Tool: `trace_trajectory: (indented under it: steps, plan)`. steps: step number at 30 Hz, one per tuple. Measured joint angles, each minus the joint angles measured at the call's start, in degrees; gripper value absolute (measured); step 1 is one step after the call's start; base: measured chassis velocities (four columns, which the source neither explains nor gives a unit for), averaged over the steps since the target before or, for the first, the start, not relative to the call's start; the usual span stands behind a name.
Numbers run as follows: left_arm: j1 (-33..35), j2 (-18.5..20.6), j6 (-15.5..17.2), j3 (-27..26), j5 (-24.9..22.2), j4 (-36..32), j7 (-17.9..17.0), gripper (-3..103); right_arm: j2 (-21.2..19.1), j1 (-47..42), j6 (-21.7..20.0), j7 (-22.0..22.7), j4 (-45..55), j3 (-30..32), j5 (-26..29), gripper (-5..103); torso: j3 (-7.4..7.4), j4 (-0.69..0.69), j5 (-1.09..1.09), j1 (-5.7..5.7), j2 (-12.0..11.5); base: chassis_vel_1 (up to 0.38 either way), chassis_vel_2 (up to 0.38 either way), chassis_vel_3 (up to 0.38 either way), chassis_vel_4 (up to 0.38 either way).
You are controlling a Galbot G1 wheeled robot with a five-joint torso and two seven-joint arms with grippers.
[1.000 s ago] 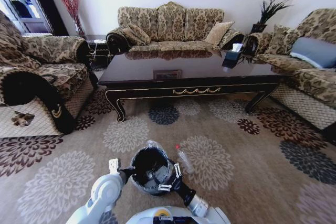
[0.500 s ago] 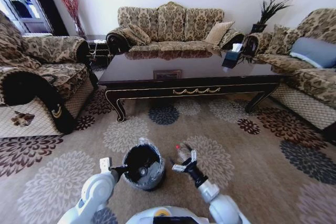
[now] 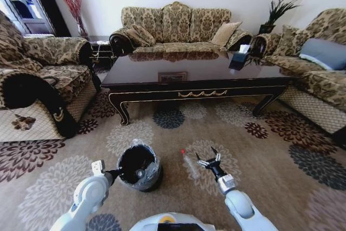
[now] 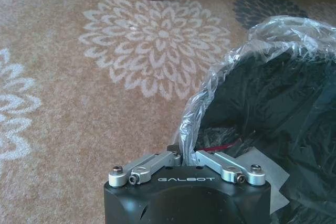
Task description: Move to the front of the table and pick up the trash from the floor, then place it into the trash bin.
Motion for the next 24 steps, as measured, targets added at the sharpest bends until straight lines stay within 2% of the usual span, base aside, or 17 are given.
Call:
trace_trajectory:
  steps: [5, 6, 15, 24]
  plan:
    - [0.11, 0.00, 0.00, -0.76, -0.25, 0.39, 0.05, 0, -0.54, 0.47, -2.19, -3.19, -2.75, -1.77, -0.30, 100, 0.00, 0.02, 0.00, 0.00, 0.00, 0.000, 0.000, 0.000, 0.000]
    - [-0.02, -0.08, 0.00, -0.75, -0.32, 0.45, -0.12, 0, -0.70, 1.12, -2.82, -4.96, -4.41, -3.22, -0.30, 100, 0.00, 0.01, -0.01, 0.00, 0.00, 0.000, 0.000, 0.000, 0.000]
    - [0.08, 0.13, 0.00, -0.70, -1.09, -0.02, -0.59, 0, 0.59, 3.48, -3.02, -8.36, -10.37, -7.29, -0.30, 100, 0.00, 0.02, 0.00, 0.00, 0.00, 0.000, 0.000, 0.000, 0.000]
    - [0.15, 0.41, 0.00, -0.67, -1.38, -0.33, -0.67, 0, 1.10, 6.07, -2.72, -8.86, -14.55, -9.10, 0.19, 100, 0.00, 0.02, 0.00, 0.00, 0.00, 0.000, 0.000, 0.000, 0.000]
